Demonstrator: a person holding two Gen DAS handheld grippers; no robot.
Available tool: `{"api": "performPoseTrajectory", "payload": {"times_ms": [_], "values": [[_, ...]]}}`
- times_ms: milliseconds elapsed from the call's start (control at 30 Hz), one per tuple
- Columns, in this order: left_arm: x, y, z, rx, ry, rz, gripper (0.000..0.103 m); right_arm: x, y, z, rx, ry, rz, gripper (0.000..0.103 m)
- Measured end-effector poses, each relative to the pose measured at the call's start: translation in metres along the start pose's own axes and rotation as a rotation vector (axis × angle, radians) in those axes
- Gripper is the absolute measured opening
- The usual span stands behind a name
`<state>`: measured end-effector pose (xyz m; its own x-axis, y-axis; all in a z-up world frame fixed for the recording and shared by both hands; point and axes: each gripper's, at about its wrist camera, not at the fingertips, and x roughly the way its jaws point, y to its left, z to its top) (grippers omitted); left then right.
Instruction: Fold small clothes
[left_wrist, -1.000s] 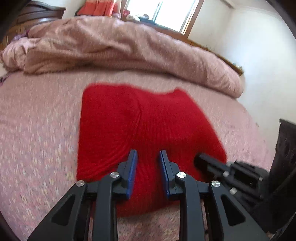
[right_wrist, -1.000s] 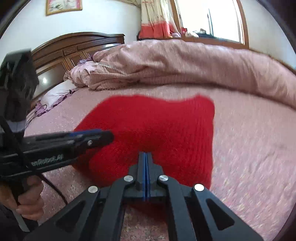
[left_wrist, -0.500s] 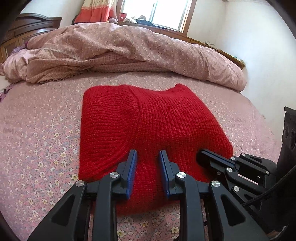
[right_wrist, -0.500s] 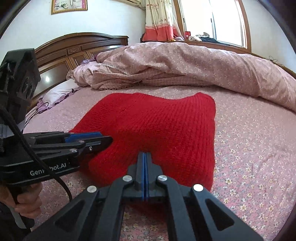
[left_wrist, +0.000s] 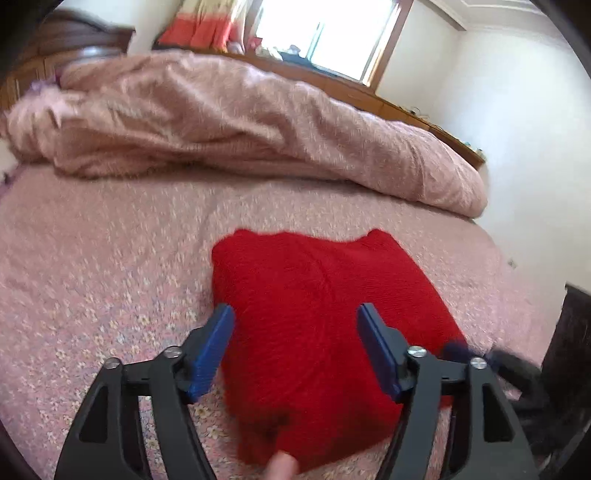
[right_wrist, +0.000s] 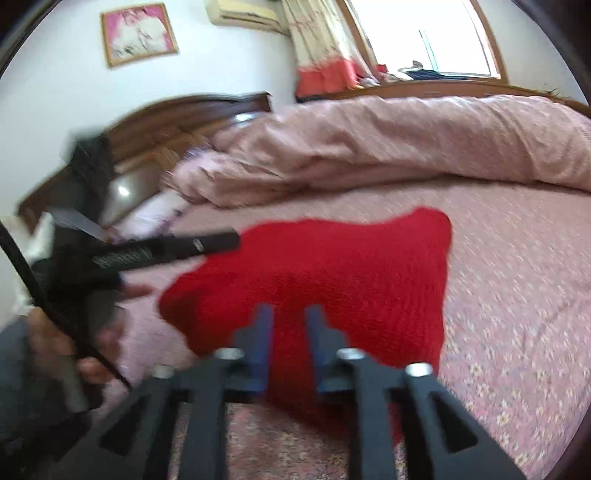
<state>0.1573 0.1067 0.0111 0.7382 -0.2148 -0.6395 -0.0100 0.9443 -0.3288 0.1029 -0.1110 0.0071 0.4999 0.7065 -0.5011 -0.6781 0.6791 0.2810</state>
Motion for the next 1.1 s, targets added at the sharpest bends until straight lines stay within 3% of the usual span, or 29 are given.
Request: {"api": "performPoseTrajectory", "payload": {"times_ms": [33,100,200,300,367,433,467,567,700,900,1000,1067,1100], "values": [[0.002,0.008,-0.003,-0.014,0.021,0.003,0.068,-0.008,-0.005,0.005,0.012,-0.017,0.017,0.076],[0.009,0.019,-0.008,-0.041,0.063,0.003,0.070,-0.020,-0.019,0.011,0.058,-0.050,0.017,0.087],[0.027,0.029,-0.017,-0.079,0.154,-0.044,0.072,-0.027,-0.049,0.017,0.172,-0.066,-0.008,0.088],[0.036,0.040,-0.028,-0.126,0.194,-0.090,0.082,-0.012,-0.090,0.010,0.329,0.018,0.024,0.089],[0.040,0.051,-0.032,-0.171,0.208,-0.145,0.085,0.000,-0.117,-0.005,0.467,0.071,0.092,0.089],[0.042,0.059,-0.035,-0.209,0.222,-0.189,0.086,0.012,-0.143,-0.030,0.681,0.092,0.218,0.088],[0.042,0.058,-0.035,-0.209,0.224,-0.193,0.086,0.012,-0.147,-0.034,0.700,0.077,0.231,0.088],[0.046,0.054,-0.034,-0.204,0.225,-0.200,0.087,0.016,-0.141,-0.029,0.643,0.110,0.260,0.090],[0.058,0.045,-0.029,-0.215,0.213,-0.221,0.089,0.032,-0.125,-0.025,0.569,0.149,0.232,0.093],[0.062,0.048,-0.030,-0.230,0.205,-0.275,0.092,0.057,-0.125,-0.013,0.584,0.176,0.308,0.096],[0.055,0.050,-0.039,-0.237,0.214,-0.288,0.092,0.067,-0.120,-0.006,0.549,0.208,0.303,0.098],[0.057,0.048,-0.039,-0.236,0.221,-0.302,0.087,0.070,-0.116,-0.004,0.517,0.222,0.278,0.096],[0.058,0.048,-0.040,-0.248,0.224,-0.315,0.078,0.069,-0.116,-0.005,0.512,0.219,0.269,0.091]]}}
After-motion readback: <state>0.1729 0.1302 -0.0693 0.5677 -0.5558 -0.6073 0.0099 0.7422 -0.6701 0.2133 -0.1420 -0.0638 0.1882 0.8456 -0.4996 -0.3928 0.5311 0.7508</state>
